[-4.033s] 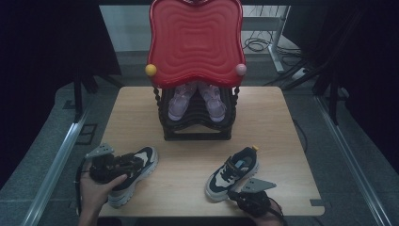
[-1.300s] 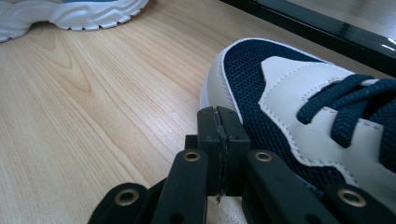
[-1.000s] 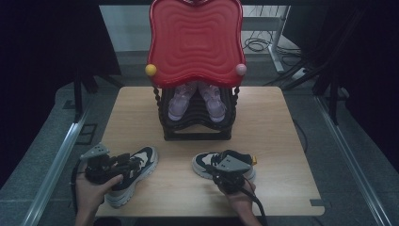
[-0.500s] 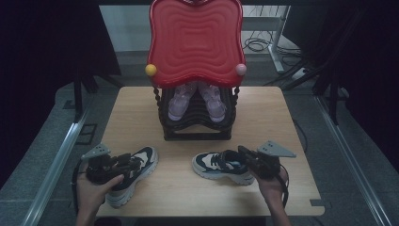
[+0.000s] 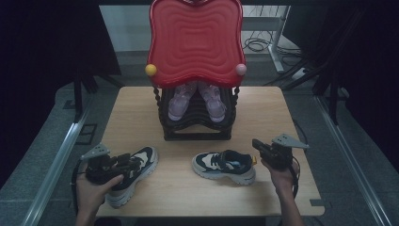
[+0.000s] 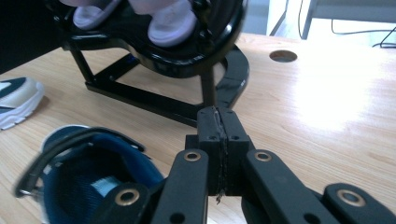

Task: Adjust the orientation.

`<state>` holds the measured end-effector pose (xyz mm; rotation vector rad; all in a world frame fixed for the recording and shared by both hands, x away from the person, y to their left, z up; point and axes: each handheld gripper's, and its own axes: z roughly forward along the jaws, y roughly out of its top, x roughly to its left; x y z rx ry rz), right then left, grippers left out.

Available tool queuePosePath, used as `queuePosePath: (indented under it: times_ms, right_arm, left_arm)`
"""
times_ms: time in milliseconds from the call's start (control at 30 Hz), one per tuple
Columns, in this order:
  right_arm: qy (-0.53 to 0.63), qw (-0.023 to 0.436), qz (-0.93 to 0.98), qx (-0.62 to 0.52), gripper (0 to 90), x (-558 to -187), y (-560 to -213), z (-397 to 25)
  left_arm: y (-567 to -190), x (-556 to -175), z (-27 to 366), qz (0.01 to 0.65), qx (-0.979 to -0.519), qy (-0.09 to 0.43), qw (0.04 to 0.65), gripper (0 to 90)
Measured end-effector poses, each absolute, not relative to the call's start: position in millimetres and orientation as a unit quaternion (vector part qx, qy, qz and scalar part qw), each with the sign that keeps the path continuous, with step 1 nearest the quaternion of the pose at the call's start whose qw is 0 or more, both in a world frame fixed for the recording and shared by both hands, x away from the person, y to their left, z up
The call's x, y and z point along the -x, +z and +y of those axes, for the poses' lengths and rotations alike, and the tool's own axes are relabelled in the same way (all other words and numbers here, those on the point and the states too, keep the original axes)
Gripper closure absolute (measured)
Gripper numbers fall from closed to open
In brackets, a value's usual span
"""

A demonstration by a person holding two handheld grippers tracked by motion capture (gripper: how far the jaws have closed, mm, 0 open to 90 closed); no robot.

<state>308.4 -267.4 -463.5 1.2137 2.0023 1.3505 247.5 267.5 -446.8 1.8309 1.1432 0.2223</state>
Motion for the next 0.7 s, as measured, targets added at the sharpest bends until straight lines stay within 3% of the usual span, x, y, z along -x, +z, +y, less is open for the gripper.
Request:
queuePosePath:
  times_ms: [700]
  right_arm:
    - [0.461, 0.158, 0.767, -0.418, 89.3, -322.3, -492.7, -271.1]
  left_arm:
    - [-446.8, -247.2, 270.9, 0.469, -0.744, 0.091, 0.468, 42.4]
